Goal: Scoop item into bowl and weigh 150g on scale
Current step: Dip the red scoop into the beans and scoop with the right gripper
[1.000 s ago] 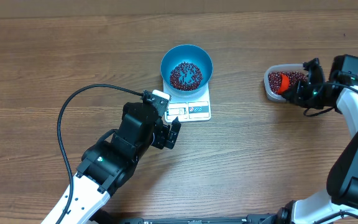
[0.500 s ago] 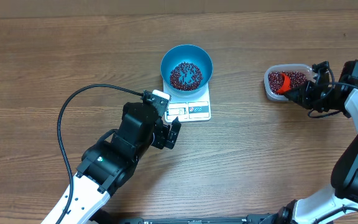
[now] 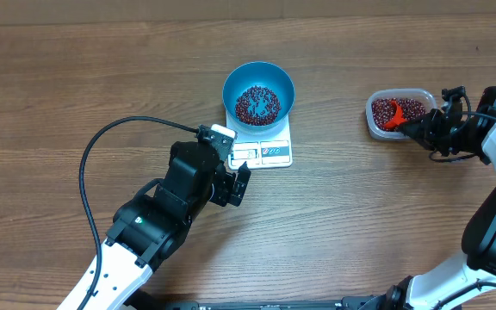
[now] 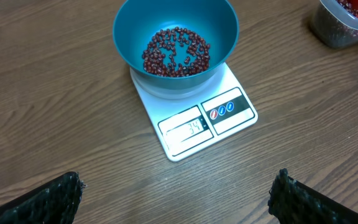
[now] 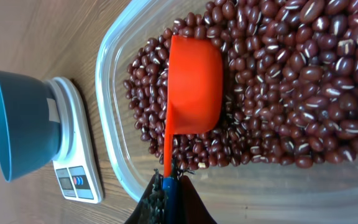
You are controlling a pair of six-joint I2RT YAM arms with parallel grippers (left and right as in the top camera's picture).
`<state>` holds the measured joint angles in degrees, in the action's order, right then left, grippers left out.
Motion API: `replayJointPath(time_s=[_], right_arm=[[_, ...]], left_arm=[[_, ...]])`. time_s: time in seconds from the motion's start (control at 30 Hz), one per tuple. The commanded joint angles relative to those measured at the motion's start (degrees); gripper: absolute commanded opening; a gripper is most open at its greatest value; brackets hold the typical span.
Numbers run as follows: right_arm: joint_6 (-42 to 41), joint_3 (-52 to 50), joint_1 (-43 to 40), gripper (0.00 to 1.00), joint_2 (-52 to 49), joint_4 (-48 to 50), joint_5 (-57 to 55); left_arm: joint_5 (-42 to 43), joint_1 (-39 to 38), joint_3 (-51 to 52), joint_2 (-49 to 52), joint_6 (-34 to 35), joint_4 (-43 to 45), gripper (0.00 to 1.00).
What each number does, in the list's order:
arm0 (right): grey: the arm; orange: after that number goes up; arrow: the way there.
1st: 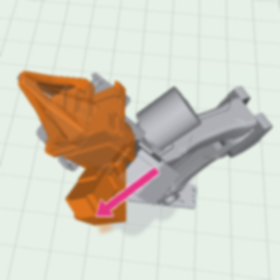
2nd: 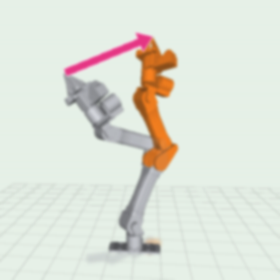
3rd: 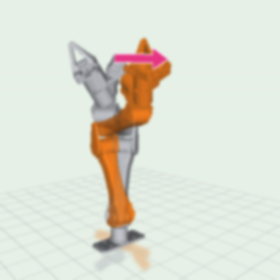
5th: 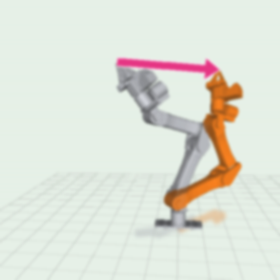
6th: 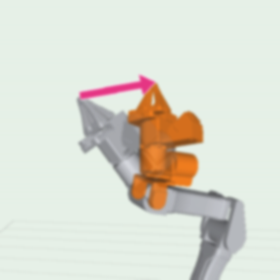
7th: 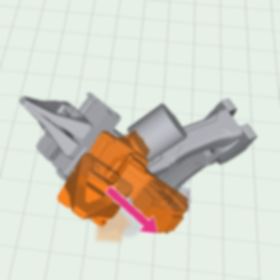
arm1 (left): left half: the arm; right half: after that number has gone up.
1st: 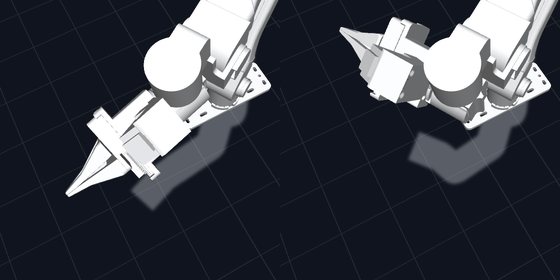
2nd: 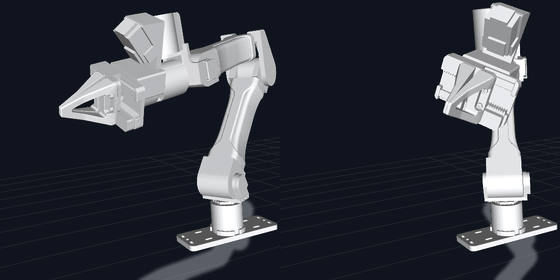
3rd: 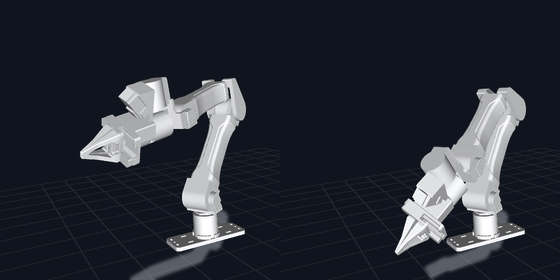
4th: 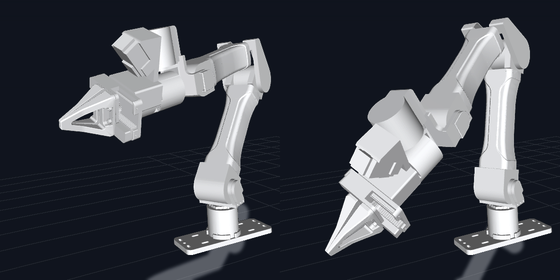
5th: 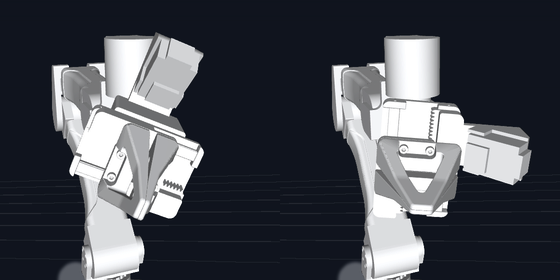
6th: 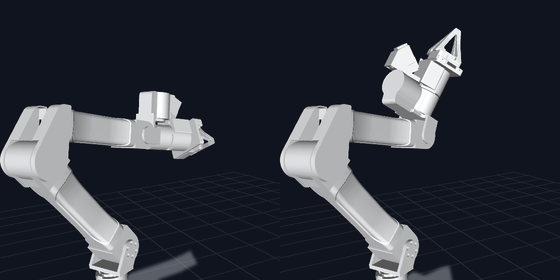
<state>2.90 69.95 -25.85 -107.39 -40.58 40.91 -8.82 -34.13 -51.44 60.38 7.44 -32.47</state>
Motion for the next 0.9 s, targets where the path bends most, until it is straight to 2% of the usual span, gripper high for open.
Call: replayJointPath(time_s=[0.0,0.5,0.87], right_arm=[[-1.4,0.5,0.4,0.04,-4.5,0.9,-3.7],[-4.0,0.5,0.3,0.04,-5.6,3.0,-8.4],[-2.4,0.5,0.2,0.04,-5.6,3.2,-2.5]], left_arm=[[-0.6,-0.1,0.2,-0.9,-0.8,0.3,1.0],[-0.6,-0.1,0.2,-0.9,-0.8,0.4,1.0],[-0.6,-0.1,0.2,-0.9,-0.8,0.3,1.0]])
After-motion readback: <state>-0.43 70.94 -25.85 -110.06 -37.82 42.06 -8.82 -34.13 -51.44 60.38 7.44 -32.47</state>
